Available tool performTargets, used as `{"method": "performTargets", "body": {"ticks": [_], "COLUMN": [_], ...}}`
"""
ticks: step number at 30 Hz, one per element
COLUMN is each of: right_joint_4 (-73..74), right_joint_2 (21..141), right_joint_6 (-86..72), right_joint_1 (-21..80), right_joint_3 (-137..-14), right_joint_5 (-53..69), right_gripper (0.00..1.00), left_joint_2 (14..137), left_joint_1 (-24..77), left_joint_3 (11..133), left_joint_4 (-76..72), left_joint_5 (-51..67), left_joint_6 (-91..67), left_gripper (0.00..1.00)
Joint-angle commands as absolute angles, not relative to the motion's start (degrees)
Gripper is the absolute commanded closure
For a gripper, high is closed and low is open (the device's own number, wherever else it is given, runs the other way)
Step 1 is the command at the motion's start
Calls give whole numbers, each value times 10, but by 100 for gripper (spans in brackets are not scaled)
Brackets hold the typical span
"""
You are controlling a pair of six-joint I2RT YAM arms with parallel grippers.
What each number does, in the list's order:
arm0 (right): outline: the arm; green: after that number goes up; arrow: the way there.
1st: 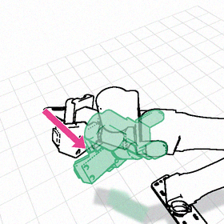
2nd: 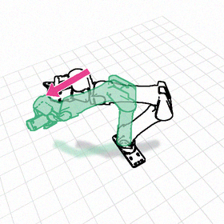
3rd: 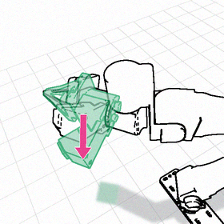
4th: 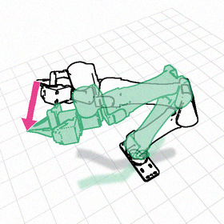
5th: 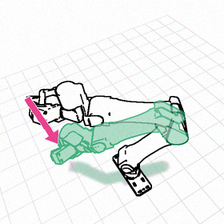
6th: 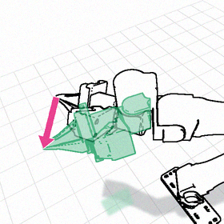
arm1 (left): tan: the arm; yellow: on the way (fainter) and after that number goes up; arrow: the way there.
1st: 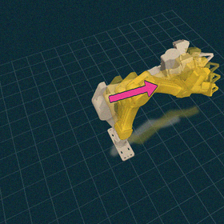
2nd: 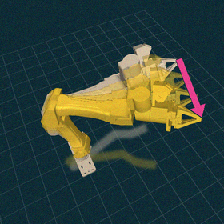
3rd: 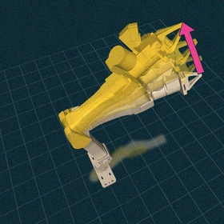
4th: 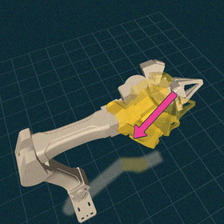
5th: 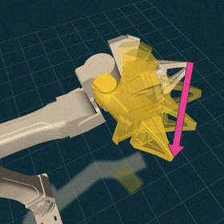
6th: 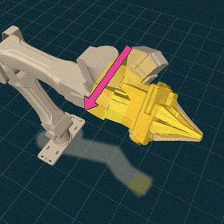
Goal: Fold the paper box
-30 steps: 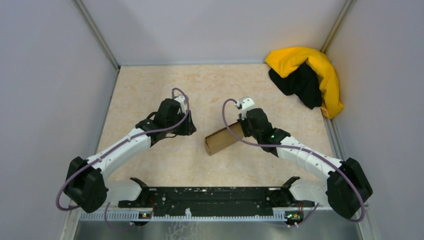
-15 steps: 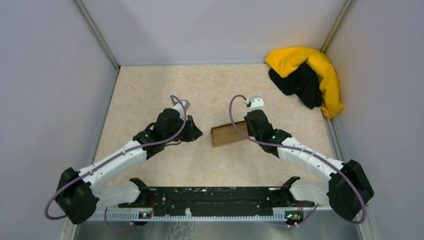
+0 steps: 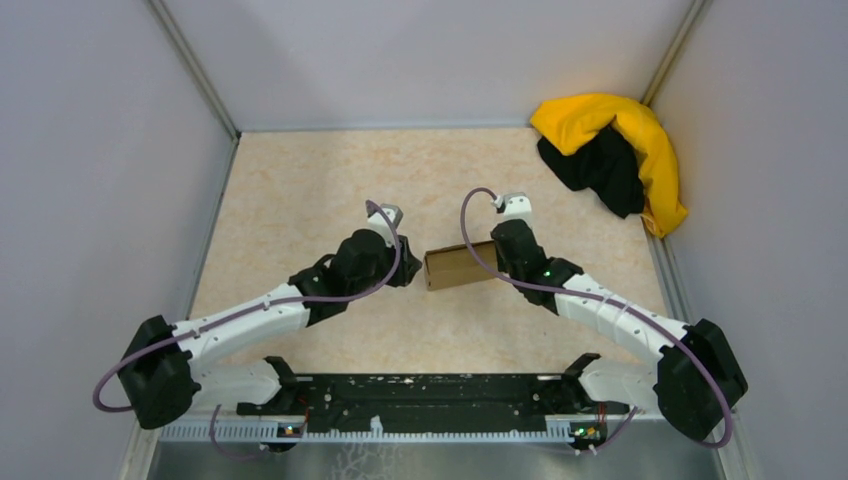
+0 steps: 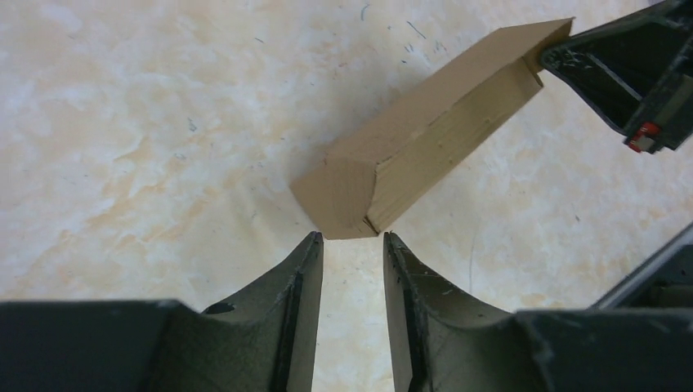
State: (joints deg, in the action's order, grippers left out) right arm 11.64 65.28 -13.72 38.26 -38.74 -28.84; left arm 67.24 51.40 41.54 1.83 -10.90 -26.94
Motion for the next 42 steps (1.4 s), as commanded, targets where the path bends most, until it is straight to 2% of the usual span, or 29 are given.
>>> {"method": "performTargets", "body": {"ticks": [1,19,30,42], "right_joint_4": [121,117,117,114], "right_joint_2": [651,652,652,654], "right_joint_6": [-142,-148,-149,-156], "right_joint_1": [387,386,387,386], "right_joint_3": [-410,-409,-410,-410], "right_joint_5": [-294,-284,-280,-277], "right_gripper": [100,100,100,100], "left_joint_2": [691,754,783,805], "left_joint_1": [517,532,535,538], "left_joint_3": [438,478,501,531], "left_joint_4": [-11,-15,-2,53], "left_joint_5": [-159,-158,-174,-192], "left_joint_6": [-229,-165,-163,-181], "left_gripper": [58,59,74,83]}}
